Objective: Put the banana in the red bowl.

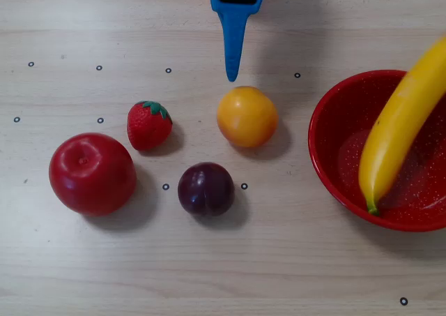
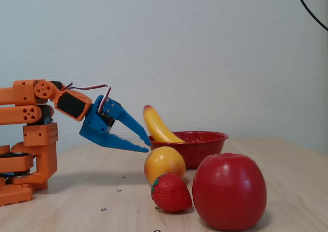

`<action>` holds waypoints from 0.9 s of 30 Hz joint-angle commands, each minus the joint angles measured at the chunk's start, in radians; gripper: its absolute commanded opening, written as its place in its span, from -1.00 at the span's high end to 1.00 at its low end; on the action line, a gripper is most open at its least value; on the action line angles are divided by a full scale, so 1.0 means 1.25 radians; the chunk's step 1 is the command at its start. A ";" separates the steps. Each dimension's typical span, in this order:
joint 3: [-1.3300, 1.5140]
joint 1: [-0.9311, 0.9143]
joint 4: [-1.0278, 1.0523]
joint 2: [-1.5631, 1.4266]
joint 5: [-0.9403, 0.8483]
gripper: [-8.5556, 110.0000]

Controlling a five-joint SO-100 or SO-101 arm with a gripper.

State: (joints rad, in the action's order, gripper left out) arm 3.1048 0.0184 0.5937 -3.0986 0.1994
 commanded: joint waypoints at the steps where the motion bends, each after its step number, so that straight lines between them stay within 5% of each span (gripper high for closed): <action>1: 0.011 0.012 0.021 -0.022 -0.042 0.85; 15: 0.011 0.017 0.226 -0.106 -0.146 0.85; 27: 0.011 0.010 0.232 -0.106 -0.162 0.85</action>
State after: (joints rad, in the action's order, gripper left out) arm 3.1124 0.0184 0.8897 -3.2168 0.0123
